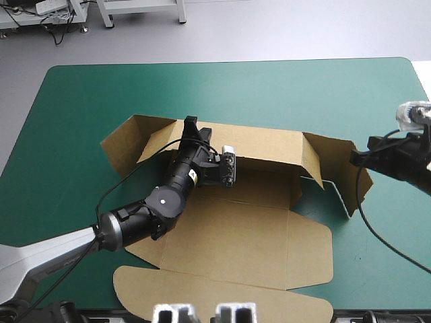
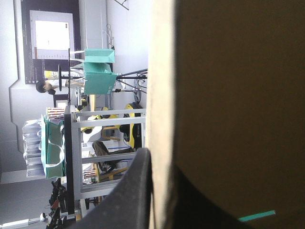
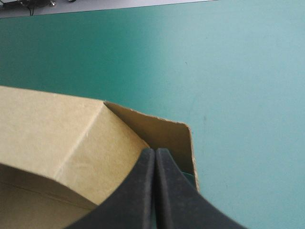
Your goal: Fold the box
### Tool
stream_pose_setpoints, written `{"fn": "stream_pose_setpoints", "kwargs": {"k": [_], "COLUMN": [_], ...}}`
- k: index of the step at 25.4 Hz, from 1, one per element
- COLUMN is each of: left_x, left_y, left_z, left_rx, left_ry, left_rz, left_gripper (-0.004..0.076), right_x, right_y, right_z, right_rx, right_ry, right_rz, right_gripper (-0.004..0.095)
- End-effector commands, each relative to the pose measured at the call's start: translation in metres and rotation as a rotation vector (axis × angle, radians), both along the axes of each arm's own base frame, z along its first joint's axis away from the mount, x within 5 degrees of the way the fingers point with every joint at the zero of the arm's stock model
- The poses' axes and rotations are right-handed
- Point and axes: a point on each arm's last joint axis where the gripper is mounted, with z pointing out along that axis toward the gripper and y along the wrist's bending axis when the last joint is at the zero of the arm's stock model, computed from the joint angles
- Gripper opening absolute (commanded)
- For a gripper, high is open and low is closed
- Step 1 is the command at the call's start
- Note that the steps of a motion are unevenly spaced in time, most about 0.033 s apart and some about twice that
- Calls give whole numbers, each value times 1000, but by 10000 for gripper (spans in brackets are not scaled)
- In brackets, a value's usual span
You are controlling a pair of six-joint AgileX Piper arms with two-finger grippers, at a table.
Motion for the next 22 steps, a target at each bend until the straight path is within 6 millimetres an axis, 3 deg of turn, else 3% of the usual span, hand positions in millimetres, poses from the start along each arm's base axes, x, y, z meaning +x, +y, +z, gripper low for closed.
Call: {"fn": "stream_pose_setpoints", "kwargs": {"k": [1,6,13,18,22], "left_x": [-8,-5,-5,-5,-5], "left_y": [6,13,13,13,13], "left_z": [15,16,16,16,16], "left_rx": [-48,-49,-49,-49,-49], "left_ry": [-94,-125,-124,-124,-125], "left_rz": [25,99,97,97,99], "left_gripper": [-10,-10,-10,-10,-10], "right_x": [22,93,149,169,168], "right_y": [1,6,5,7,9], "right_z": [20,10,-10,-45,-52], "right_rx": [40,140,186,169,147], "right_ry": [-62,69,209,417,474], "right_rz": [22,121,173,244,273], "right_gripper": [-20,-19,-19,-18,-19]}}
